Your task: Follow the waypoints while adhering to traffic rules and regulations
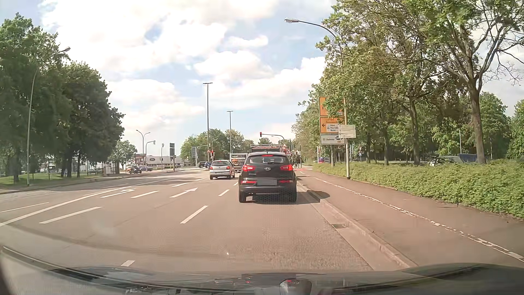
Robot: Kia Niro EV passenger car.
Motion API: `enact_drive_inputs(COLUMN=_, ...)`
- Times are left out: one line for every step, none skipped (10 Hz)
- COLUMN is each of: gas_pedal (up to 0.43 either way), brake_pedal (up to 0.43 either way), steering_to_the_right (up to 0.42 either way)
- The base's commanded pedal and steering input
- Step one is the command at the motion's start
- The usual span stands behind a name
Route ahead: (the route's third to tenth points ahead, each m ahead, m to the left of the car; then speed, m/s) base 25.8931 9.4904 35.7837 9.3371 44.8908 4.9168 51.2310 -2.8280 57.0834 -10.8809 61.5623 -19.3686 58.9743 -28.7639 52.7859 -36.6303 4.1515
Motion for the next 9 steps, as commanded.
enact_drive_inputs(gas_pedal=0.000, brake_pedal=0.201, steering_to_the_right=-0.011)
enact_drive_inputs(gas_pedal=0.000, brake_pedal=0.201, steering_to_the_right=-0.010)
enact_drive_inputs(gas_pedal=0.000, brake_pedal=0.201, steering_to_the_right=-0.011)
enact_drive_inputs(gas_pedal=0.000, brake_pedal=0.201, steering_to_the_right=-0.012)
enact_drive_inputs(gas_pedal=0.000, brake_pedal=0.195, steering_to_the_right=-0.013)
enact_drive_inputs(gas_pedal=0.000, brake_pedal=0.183, steering_to_the_right=-0.014)
enact_drive_inputs(gas_pedal=0.000, brake_pedal=0.183, steering_to_the_right=-0.014)
enact_drive_inputs(gas_pedal=0.000, brake_pedal=0.183, steering_to_the_right=-0.015)
enact_drive_inputs(gas_pedal=0.000, brake_pedal=0.183, steering_to_the_right=-0.016)
